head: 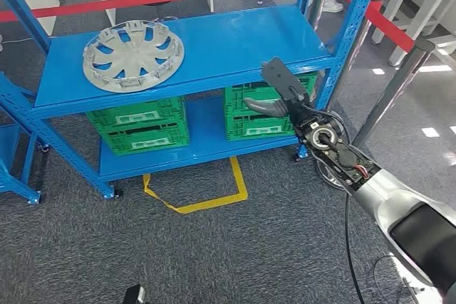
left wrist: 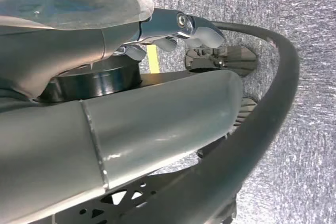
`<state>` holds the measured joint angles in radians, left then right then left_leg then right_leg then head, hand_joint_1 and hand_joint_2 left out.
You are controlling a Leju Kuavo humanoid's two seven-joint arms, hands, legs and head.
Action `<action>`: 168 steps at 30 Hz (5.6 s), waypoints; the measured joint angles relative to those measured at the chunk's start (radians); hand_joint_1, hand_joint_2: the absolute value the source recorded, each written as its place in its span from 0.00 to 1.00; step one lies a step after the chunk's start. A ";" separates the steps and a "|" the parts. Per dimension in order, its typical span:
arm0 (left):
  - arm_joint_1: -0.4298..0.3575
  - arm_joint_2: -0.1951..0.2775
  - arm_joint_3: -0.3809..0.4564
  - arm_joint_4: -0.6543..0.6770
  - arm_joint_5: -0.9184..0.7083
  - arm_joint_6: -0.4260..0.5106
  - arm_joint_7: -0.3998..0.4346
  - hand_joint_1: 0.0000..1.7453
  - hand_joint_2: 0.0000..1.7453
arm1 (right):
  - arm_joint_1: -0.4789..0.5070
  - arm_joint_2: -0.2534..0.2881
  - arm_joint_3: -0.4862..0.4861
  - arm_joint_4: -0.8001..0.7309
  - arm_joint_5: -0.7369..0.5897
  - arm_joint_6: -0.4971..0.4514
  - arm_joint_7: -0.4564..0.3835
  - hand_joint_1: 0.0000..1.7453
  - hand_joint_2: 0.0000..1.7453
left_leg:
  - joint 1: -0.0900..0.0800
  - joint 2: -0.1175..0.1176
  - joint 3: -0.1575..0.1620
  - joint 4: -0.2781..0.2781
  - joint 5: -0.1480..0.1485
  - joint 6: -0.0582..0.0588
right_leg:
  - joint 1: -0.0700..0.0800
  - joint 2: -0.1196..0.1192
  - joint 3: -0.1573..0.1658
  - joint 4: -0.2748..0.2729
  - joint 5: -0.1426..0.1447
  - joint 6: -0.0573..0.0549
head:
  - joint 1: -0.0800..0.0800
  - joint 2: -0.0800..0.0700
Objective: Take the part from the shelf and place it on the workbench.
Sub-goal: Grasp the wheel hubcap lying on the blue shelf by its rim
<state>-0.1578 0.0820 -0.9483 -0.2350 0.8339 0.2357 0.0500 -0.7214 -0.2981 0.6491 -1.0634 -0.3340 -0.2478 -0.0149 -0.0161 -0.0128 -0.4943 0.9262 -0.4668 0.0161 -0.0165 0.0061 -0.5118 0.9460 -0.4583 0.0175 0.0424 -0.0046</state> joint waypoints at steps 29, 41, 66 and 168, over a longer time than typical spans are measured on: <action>0.002 -0.005 0.000 0.005 0.068 -0.067 -0.004 0.00 0.00 | 0.027 0.023 -0.018 -0.049 -0.014 0.051 -0.021 0.00 0.00 | 0.000 0.000 0.000 0.000 0.000 0.000 | 0.000 0.000 0.000 0.000 0.000 0.000 | 0.000 0.000; 0.001 -0.009 0.000 0.006 0.074 -0.056 -0.012 0.00 1.00 | 0.045 0.023 -0.040 -0.068 -0.014 0.070 -0.020 0.00 0.00 | 0.017 0.009 0.023 -0.045 0.019 0.025 | -0.007 0.000 -0.127 0.232 -0.098 0.030 | 0.010 0.000; -0.003 0.050 0.002 0.022 0.108 -0.005 -0.038 0.00 1.00 | 0.078 0.027 -0.057 -0.082 -0.004 0.087 -0.021 0.00 0.00 | 0.005 0.008 -0.135 0.063 0.052 0.008 | -0.010 0.011 -0.032 0.043 -0.028 0.010 | -0.003 0.000; 0.016 0.080 0.009 0.026 0.151 0.034 -0.059 0.00 1.00 | 0.076 0.043 -0.066 -0.073 -0.006 0.120 -0.046 0.00 0.00 | 0.025 0.003 -0.082 0.034 0.044 0.011 | -0.002 -0.006 -0.156 0.287 -0.098 0.040 | 0.034 0.000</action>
<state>-0.1419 0.1625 -0.9396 -0.2087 0.9848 0.2696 -0.0093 -0.6449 -0.2548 0.5834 -1.1361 -0.3403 -0.1282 -0.0606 0.0085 -0.0102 -0.5768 0.9604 -0.4228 0.0274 -0.0186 -0.0003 -0.6679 1.2331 -0.5563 0.0574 0.0768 -0.0046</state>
